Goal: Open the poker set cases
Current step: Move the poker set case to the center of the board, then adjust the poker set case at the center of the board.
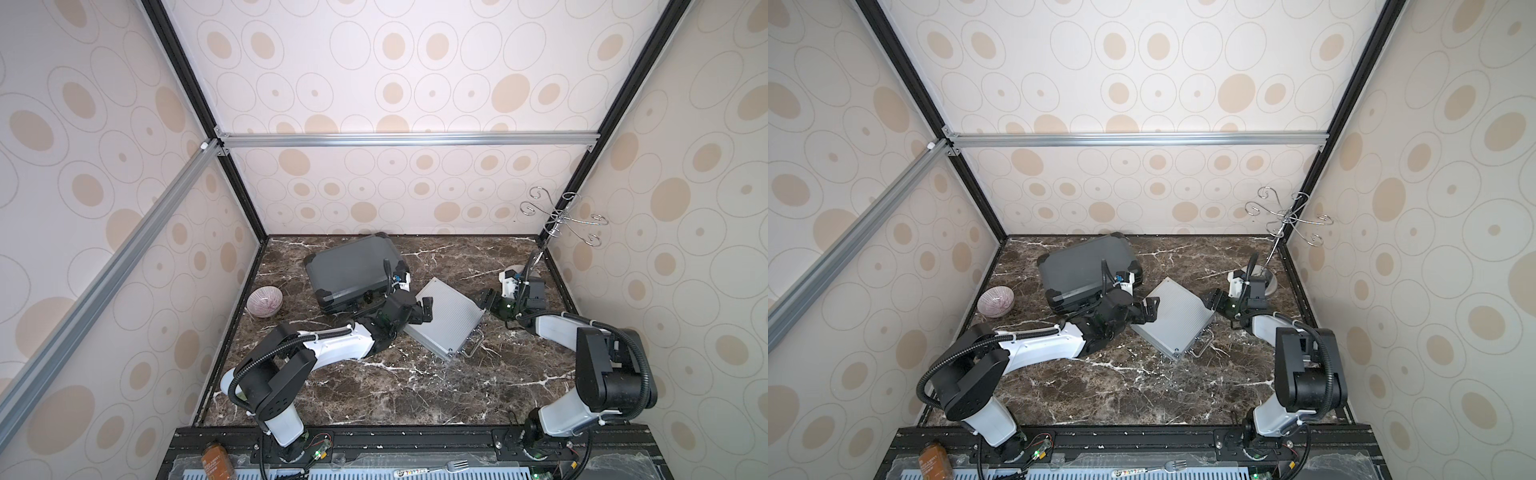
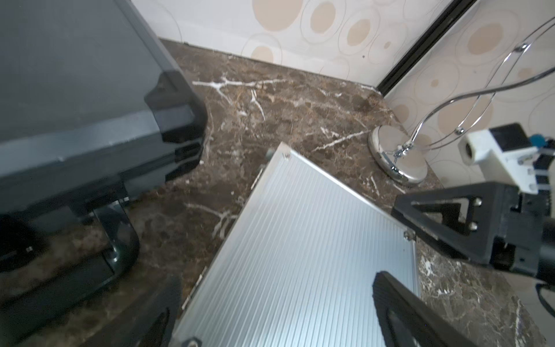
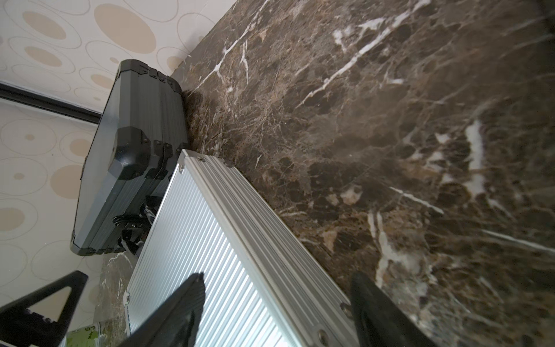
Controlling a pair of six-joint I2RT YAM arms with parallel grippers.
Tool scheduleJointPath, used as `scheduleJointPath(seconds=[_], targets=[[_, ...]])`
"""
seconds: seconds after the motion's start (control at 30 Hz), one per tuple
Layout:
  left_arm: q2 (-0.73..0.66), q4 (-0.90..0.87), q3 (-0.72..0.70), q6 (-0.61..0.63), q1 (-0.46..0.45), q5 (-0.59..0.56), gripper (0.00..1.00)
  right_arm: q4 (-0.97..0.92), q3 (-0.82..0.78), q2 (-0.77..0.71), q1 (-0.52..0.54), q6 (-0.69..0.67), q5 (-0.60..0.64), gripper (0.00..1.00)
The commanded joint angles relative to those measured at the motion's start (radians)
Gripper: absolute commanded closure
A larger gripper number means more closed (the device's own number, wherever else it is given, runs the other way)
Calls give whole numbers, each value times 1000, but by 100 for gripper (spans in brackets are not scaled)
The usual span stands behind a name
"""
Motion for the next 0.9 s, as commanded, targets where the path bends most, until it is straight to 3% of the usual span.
scheduleJointPath(seconds=[0.0,0.27,0.53,0.87], targets=[[9,-20,-2,-136,-23,5,0,-7,40,35,0,-41,-64,22],[43,0,-43,-245,-37,83,1,-95,96,94,0,-87,-102,23],[88,-44,2,-264,-36,95,0,-118,79,88,0,-112,-129,24],[-40,-174,-43,-316,-43,-2,0,-94,57,68,0,-95,-82,25]])
